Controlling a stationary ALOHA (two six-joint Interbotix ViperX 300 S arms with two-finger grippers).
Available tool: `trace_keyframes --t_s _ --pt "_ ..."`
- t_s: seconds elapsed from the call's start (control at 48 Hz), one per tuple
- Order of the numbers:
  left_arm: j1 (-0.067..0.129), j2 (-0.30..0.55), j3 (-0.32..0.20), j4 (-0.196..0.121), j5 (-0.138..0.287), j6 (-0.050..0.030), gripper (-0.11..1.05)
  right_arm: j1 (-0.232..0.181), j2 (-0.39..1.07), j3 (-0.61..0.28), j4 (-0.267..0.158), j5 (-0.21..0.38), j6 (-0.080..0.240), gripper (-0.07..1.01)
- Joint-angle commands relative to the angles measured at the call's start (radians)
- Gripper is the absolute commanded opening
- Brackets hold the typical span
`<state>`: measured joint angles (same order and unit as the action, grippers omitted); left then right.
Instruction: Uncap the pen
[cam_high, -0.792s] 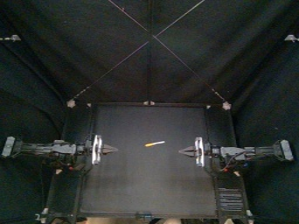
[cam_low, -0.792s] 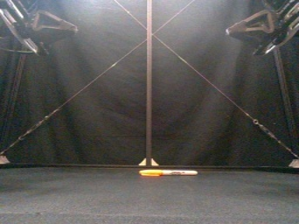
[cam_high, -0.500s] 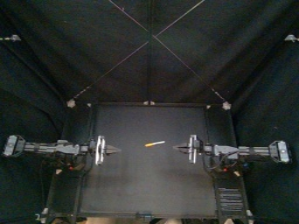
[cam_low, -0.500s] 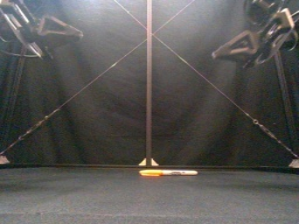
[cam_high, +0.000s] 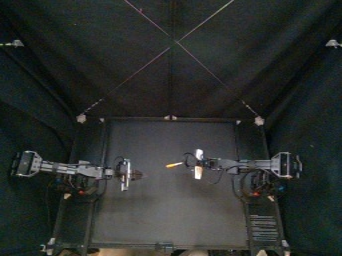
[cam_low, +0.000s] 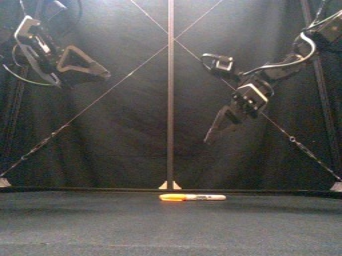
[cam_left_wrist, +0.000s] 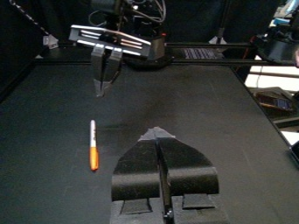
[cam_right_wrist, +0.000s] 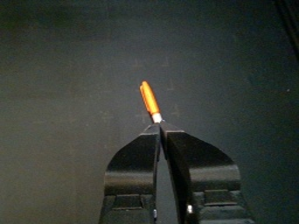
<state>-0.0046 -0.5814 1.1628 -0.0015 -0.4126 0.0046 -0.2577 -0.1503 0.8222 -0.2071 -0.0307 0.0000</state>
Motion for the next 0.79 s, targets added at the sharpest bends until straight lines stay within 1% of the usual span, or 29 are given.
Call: trace_keyframes --t_s 0.021,0.062,0.104,0.125,0.208,0.292,0.312,0.354,0.375,0.5,0.583,0.604,0.646,0.792 --pt "-0.011 0.015 -0.029 0.002 -0.009 0.0000 0.08 -0.008 0.049 -0.058 0.000 0.017 0.002 0.66" --pt "-0.011 0.020 -0.029 0.000 -0.009 0.0000 0.10 -0.012 0.077 -0.069 0.000 0.026 0.003 0.72" --pt "-0.011 0.023 -0.029 0.000 -0.009 -0.0031 0.13 -0.017 0.098 -0.075 0.000 0.037 0.003 0.76" --pt "-0.011 0.025 -0.029 0.000 -0.009 -0.0031 0.14 -0.018 0.107 -0.078 0.000 0.041 0.003 0.78" --pt "-0.011 0.028 -0.029 0.000 -0.009 -0.0031 0.21 -0.034 0.140 -0.091 0.000 0.055 0.002 0.82" --pt "-0.011 0.029 -0.029 -0.002 -0.009 -0.0031 0.28 -0.054 0.164 -0.097 0.002 0.064 0.003 0.82" --pt "-0.012 0.029 -0.029 -0.002 -0.009 -0.0046 0.30 -0.058 0.172 -0.098 0.003 0.066 0.002 0.82" --pt "-0.011 0.029 -0.029 -0.002 -0.009 -0.0031 0.33 -0.066 0.184 -0.101 0.011 0.071 0.003 0.82" --pt "-0.011 0.029 -0.029 -0.002 -0.009 -0.0046 0.35 -0.069 0.186 -0.101 0.011 0.072 0.003 0.82" --pt "-0.011 0.031 -0.026 0.000 -0.009 -0.0046 0.46 -0.089 0.209 -0.101 0.043 0.078 0.003 0.82" --pt "-0.011 0.029 -0.025 -0.002 -0.009 -0.0046 0.52 -0.095 0.222 -0.103 0.054 0.080 0.002 0.82" --pt "-0.011 0.029 -0.025 -0.002 -0.009 -0.0061 0.54 -0.095 0.225 -0.104 0.054 0.081 0.003 0.82" --pt "-0.011 0.029 -0.025 -0.002 -0.009 -0.0061 0.56 -0.095 0.230 -0.106 0.054 0.086 0.002 0.82" --pt "-0.011 0.029 -0.026 -0.002 -0.009 -0.0061 0.62 -0.089 0.255 -0.107 0.049 0.129 -0.002 0.81"
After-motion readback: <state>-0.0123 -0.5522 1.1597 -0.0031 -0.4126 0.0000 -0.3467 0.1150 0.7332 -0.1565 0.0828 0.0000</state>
